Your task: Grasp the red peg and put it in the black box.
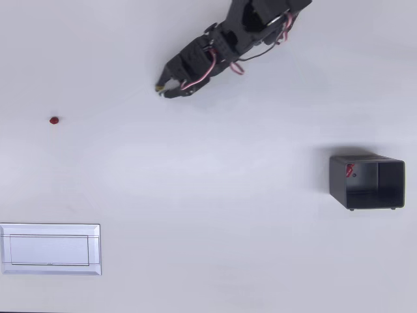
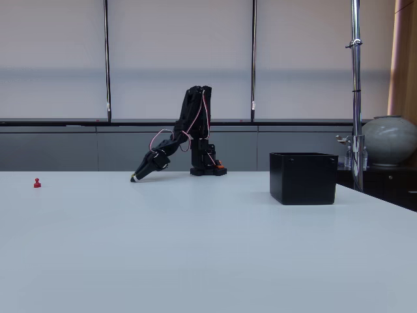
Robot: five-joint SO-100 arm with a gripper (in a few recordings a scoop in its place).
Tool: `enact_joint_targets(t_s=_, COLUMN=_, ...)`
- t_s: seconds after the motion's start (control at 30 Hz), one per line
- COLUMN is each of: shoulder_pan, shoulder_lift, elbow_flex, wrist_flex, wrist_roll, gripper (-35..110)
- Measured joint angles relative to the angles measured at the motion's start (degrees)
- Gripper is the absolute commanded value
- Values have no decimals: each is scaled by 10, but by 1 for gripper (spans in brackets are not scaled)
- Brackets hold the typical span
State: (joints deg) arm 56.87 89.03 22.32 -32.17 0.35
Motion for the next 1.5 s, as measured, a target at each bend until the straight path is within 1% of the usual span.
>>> enact_joint_targets(t_s=0.23, shoulder_pan=26, shoulder_lift=113, elbow_flex=132, wrist_flex=-8, wrist_roll=-5, gripper=1)
enact_joint_targets(t_s=0.4, shoulder_pan=38, shoulder_lift=191, elbow_flex=185, wrist_flex=-72, wrist_roll=-8, gripper=6)
enact_joint_targets(t_s=0.43, shoulder_pan=39, shoulder_lift=199, elbow_flex=193, wrist_flex=-77, wrist_roll=-6, gripper=10)
enact_joint_targets(t_s=0.73, shoulder_pan=50, shoulder_lift=287, elbow_flex=266, wrist_flex=-138, wrist_roll=-6, gripper=10)
enact_joint_targets(t_s=0.83, shoulder_pan=53, shoulder_lift=311, elbow_flex=299, wrist_flex=-138, wrist_roll=-6, gripper=19)
enact_joint_targets(t_s=0.9, shoulder_pan=58, shoulder_lift=320, elbow_flex=327, wrist_flex=-115, wrist_roll=-6, gripper=21)
enact_joint_targets(t_s=1.03, shoulder_pan=60, shoulder_lift=343, elbow_flex=405, wrist_flex=-60, wrist_roll=-6, gripper=21)
enact_joint_targets(t_s=1.27, shoulder_pan=60, shoulder_lift=410, elbow_flex=506, wrist_flex=-49, wrist_roll=-6, gripper=21)
enact_joint_targets(t_s=1.5, shoulder_pan=62, shoulder_lift=438, elbow_flex=542, wrist_flex=-48, wrist_roll=-6, gripper=22)
